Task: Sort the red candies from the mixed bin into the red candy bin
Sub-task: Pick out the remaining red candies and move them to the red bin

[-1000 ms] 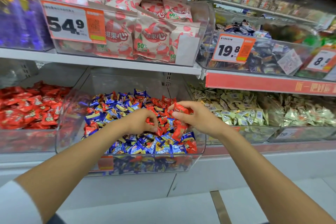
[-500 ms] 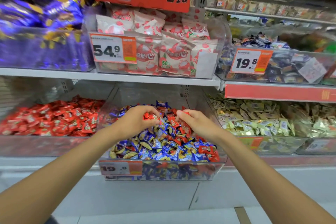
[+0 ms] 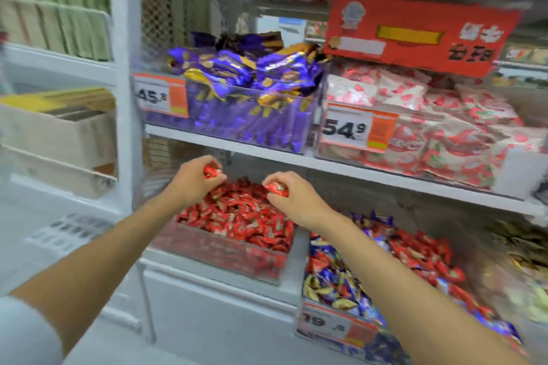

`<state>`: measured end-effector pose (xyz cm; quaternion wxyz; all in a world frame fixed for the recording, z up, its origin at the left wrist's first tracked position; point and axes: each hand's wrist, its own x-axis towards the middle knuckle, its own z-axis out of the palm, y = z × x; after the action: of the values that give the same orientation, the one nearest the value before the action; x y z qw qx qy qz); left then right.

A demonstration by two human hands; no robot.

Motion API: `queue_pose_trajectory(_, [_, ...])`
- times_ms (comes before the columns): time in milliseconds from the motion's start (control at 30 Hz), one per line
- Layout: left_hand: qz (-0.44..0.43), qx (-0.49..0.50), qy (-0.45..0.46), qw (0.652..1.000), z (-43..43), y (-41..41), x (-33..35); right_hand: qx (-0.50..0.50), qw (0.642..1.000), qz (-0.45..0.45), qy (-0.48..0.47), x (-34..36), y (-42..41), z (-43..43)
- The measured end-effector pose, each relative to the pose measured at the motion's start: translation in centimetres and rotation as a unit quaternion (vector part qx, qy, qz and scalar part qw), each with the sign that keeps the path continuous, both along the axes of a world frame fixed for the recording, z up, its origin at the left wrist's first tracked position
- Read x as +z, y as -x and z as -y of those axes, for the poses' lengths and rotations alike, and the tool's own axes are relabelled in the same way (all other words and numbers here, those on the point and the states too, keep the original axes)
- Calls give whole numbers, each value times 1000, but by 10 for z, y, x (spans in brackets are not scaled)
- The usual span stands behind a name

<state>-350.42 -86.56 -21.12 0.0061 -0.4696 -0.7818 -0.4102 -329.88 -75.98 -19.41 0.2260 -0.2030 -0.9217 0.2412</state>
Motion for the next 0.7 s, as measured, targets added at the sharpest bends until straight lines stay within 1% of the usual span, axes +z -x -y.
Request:
queue_pose_trajectory(67, [37,-24,74,996,-5,19,-6,25,997,68,-6,-5,28,-4])
queue_pose_trajectory(100, [38,-31,108,993,-5,24,-12,31,995,97,-2,-7,33,-5])
queue_pose_trajectory(167, [-19,-22,173,985,-3,22,-22,22,995,98,-8,-11,23,-9])
queue_pose_trajectory(200, [-51,-19,180,982,2,15,-27,11,996,82,-22,-13,7,-11])
queue_pose_trajectory(233, [-65,-27,169,983,9,0,-28,-4,997,66,-44,-14,-14,-14])
queue_pose_trajectory(300, [-71,-84,143,984,18,-34,-26,-41,993,54,-97,-17,-72,-23])
queue_pose_trajectory(367, [-82,-141,109,981,19,-65,-27,-87,987,48,-129,-19,-142,-31])
queue_pose_trajectory(433, [-89,-180,83,976,7,-95,-21,-166,971,63,-157,-22,-210,-40])
queue_pose_trajectory(500, [-111,-216,66,968,-17,-131,-11,-266,946,126,-136,-28,-270,-51])
queue_pose_trajectory(567, [-125,-258,69,956,-47,-174,-4,-311,932,148,-114,-44,-317,-68])
queue_pose_trajectory(600, [-123,-279,72,950,-63,-197,-4,-313,932,145,-107,-53,-332,-74])
queue_pose_trajectory(700, [-100,-343,121,926,-110,-265,-9,-318,942,88,-61,-65,-340,-75])
